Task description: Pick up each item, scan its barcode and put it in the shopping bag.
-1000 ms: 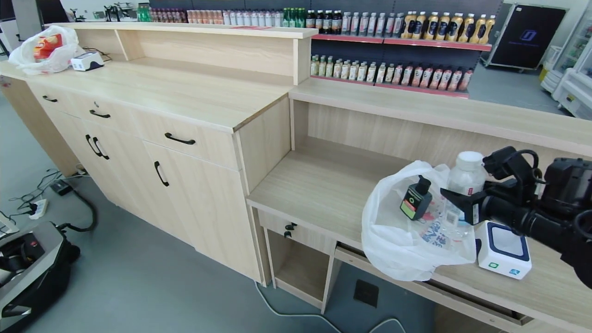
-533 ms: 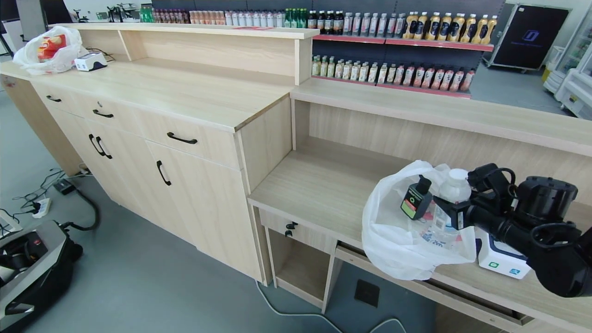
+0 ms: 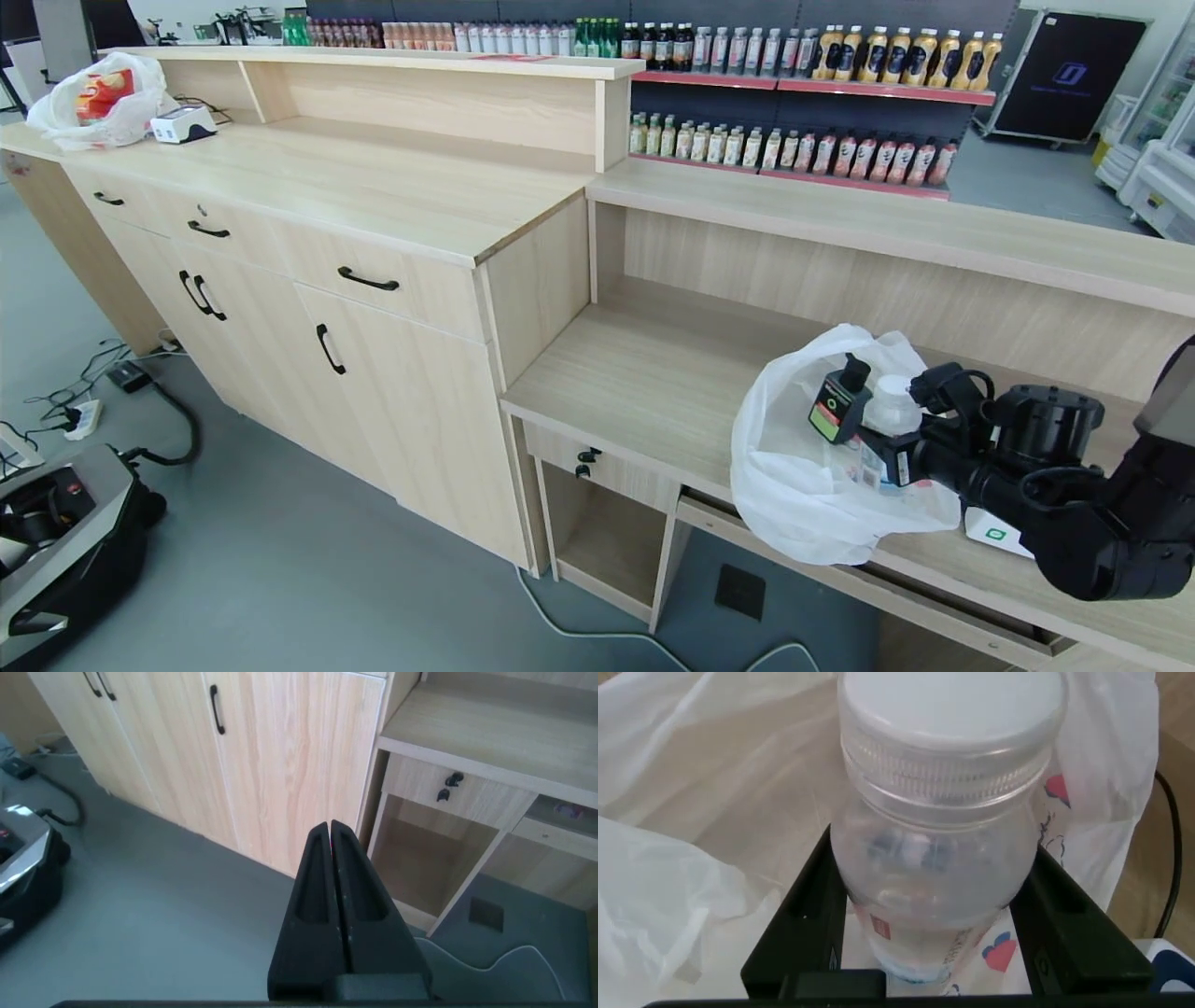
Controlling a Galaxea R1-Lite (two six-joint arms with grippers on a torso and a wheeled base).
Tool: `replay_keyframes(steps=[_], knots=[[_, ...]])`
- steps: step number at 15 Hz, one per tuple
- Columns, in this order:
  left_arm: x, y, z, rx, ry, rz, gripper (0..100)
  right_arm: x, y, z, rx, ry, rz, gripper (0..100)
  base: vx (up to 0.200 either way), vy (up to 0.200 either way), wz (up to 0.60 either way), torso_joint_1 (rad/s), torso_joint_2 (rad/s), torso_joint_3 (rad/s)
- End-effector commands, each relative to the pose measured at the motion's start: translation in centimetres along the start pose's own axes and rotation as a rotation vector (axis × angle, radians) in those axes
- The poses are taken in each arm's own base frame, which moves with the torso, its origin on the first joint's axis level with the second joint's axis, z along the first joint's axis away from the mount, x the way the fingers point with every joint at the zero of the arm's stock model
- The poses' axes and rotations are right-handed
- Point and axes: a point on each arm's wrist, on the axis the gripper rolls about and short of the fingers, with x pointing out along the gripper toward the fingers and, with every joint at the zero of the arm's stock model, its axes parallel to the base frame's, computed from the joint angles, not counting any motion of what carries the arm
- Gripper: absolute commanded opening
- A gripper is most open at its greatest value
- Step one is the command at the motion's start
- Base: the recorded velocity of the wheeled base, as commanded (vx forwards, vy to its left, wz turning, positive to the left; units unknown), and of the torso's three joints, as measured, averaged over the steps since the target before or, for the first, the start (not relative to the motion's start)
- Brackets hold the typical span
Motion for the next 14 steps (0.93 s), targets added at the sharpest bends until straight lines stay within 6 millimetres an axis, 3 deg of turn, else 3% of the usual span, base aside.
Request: replay_keyframes(steps=[1,14], knots=[[0.0,0.0,0.0,0.0,0.0,0.002,0,0.3,0.1,-0.7,0.006,0.025,0.007,0,0.0,0.0,0.0,0.0,0.0,0.0],[0.0,0.0,0.0,0.0,0.0,0.002,0,-1.3,-1.9,-0.4,0.045,0.0,0.064,0,0.0,0.0,0.0,0.0,0.0,0.0]])
